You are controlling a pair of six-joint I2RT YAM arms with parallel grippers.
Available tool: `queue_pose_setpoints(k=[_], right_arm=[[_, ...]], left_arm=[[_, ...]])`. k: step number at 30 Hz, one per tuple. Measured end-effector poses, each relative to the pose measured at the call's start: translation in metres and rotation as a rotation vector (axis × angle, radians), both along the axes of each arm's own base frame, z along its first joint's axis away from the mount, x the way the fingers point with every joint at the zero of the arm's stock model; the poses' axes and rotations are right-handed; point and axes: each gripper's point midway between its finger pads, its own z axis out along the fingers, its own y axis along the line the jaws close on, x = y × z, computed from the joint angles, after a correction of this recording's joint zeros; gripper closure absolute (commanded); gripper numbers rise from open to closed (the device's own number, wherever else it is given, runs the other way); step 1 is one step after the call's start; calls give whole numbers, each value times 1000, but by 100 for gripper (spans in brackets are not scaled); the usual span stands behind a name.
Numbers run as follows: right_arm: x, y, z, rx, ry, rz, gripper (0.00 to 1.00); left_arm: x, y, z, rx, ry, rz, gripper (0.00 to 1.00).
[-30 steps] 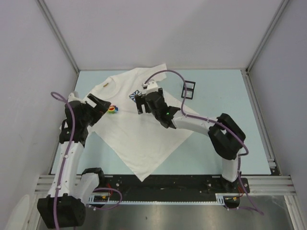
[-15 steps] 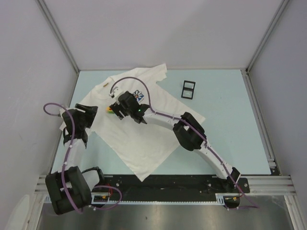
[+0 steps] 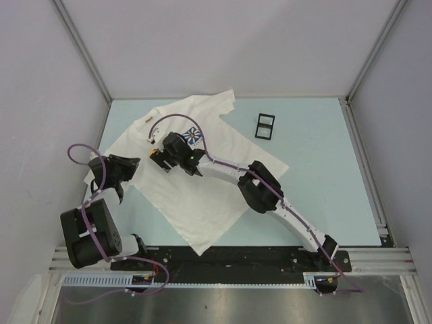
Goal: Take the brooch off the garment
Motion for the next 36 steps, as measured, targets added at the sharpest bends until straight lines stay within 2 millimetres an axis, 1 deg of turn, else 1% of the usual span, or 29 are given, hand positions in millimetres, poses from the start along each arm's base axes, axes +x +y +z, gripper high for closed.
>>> queue_pose_setpoints(k=[5, 7, 11, 17, 21, 22, 24, 25, 30, 34, 36], right_arm=[[6, 20, 13, 43, -34, 19, 14], [3, 26, 15, 51, -42, 29, 15], [-7, 34, 13, 49, -48, 53, 19], [-15, 48, 3, 49, -60, 80, 25], [-17, 49, -10, 30, -63, 74, 33], [-15, 49, -10, 32, -69, 67, 35], [-11, 48, -9, 36, -85, 47, 37], [-9, 48, -10, 35, -89, 39, 41], [-2, 46, -9, 43, -110, 6, 49], [2, 45, -6, 46, -120, -13, 61], [4, 44, -3, 53, -124, -24, 62]], left_arm=[[1, 1, -4, -1, 7, -1, 69], [2, 0, -5, -2, 5, -2, 66], [2, 0, -6, -4, 5, -5, 59], [2, -1, -6, -4, 3, -8, 57], [1, -2, -6, -6, 3, -11, 55], [1, -2, -7, -7, 3, -12, 55], [0, -2, -7, -6, 2, -12, 54], [0, -2, -7, -6, 2, -12, 54], [-1, -2, -3, 0, -12, -11, 53], [-1, -3, -4, -1, -12, -14, 54], [-1, -4, -4, -1, -12, -15, 54]])
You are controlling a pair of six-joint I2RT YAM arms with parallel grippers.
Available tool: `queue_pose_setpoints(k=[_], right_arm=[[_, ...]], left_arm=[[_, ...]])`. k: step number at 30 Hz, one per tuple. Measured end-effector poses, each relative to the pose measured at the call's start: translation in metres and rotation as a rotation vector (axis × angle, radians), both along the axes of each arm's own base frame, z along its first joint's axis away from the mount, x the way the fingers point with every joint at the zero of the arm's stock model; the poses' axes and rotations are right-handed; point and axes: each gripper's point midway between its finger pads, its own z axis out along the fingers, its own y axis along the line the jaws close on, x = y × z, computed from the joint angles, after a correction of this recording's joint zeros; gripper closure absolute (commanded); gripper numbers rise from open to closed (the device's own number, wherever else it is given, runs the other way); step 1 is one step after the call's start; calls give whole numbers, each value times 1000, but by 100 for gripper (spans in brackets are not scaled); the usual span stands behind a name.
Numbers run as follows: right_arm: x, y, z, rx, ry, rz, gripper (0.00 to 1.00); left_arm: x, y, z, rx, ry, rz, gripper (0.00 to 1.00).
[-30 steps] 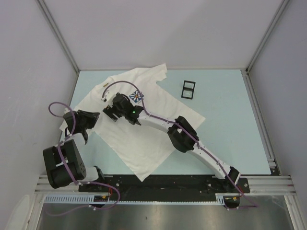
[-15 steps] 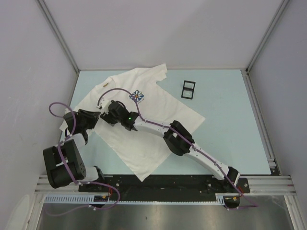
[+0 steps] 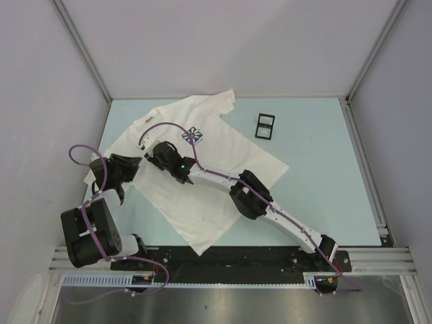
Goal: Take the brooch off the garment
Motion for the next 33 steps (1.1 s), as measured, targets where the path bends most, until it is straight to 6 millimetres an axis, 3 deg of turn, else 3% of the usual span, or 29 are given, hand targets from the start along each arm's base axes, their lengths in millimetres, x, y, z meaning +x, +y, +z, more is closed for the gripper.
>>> queue_pose_setpoints(k=[7, 15, 18, 33], right_arm=[[6, 2, 5, 41, -11, -14, 83], [2, 6, 0, 108, 45, -3, 96], [-2, 4, -7, 136, 95, 7, 98], [1, -6, 4, 291, 267, 31, 100]], left_arm=[[0, -3, 0, 0, 0, -8, 54], [0, -5, 0, 1, 0, -14, 56], [0, -5, 0, 2, 1, -14, 57], [1, -12, -3, 1, 7, -33, 58]])
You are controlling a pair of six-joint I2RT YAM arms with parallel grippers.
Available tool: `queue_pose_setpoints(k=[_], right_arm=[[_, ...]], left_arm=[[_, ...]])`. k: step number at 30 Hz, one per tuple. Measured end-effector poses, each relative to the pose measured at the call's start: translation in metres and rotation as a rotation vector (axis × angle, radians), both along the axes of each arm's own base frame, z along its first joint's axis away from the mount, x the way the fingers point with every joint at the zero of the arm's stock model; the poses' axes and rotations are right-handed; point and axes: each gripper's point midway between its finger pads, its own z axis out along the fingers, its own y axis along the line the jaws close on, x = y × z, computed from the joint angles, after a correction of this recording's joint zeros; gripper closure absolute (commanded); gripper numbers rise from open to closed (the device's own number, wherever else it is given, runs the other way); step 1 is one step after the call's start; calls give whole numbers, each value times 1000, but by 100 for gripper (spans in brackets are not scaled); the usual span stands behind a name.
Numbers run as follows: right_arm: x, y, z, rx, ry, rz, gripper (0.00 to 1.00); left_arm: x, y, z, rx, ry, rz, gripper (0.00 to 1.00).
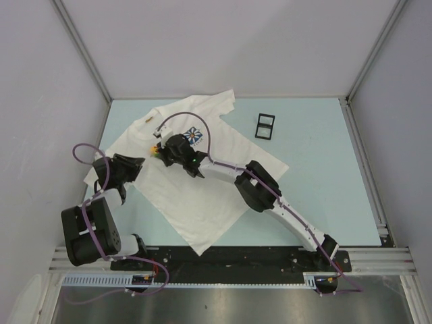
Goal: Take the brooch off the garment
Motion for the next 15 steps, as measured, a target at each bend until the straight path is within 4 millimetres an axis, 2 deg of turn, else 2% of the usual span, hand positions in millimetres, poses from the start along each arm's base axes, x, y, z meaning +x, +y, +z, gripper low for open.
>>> queue_pose_setpoints(k=[5, 13, 15], right_arm=[[2, -2, 9, 59, 51, 20, 100], [3, -4, 9, 99, 110, 46, 100], [3, -5, 9, 102, 115, 51, 95]], left_arm=[[0, -1, -3, -2, 9, -3, 58], [0, -2, -5, 2, 13, -5, 59], [0, -2, -6, 1, 16, -6, 59]])
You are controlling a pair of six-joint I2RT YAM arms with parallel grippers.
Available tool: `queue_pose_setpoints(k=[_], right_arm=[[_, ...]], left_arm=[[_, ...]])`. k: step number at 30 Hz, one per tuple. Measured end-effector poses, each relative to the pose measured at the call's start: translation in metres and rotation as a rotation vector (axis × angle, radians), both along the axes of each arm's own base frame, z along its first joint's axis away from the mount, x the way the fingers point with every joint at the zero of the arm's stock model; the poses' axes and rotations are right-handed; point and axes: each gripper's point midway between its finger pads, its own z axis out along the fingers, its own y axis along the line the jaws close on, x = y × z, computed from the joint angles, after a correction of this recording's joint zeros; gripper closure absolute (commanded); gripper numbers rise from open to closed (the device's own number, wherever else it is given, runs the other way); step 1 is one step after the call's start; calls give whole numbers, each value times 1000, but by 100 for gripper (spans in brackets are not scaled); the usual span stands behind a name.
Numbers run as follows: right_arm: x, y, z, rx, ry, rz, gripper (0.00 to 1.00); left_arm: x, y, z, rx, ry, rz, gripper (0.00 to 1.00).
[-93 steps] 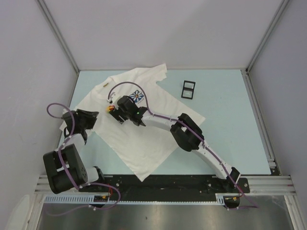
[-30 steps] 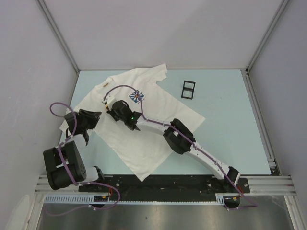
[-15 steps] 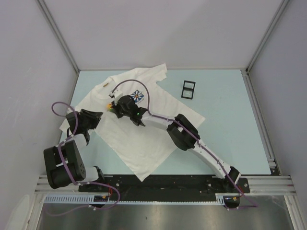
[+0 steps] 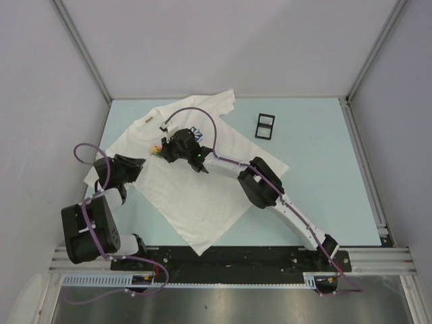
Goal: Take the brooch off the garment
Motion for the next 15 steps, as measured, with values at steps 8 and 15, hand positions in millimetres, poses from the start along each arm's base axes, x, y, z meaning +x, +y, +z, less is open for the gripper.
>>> queue_pose_setpoints(k=[8, 15], right_arm=[[-4, -2, -6, -18, 23, 9, 59], [-13, -12, -2, -43, 78, 6, 45]], left_arm=[[0, -4, -4, -4, 11, -16, 57], [5, -9, 5, 60, 18, -45, 35]])
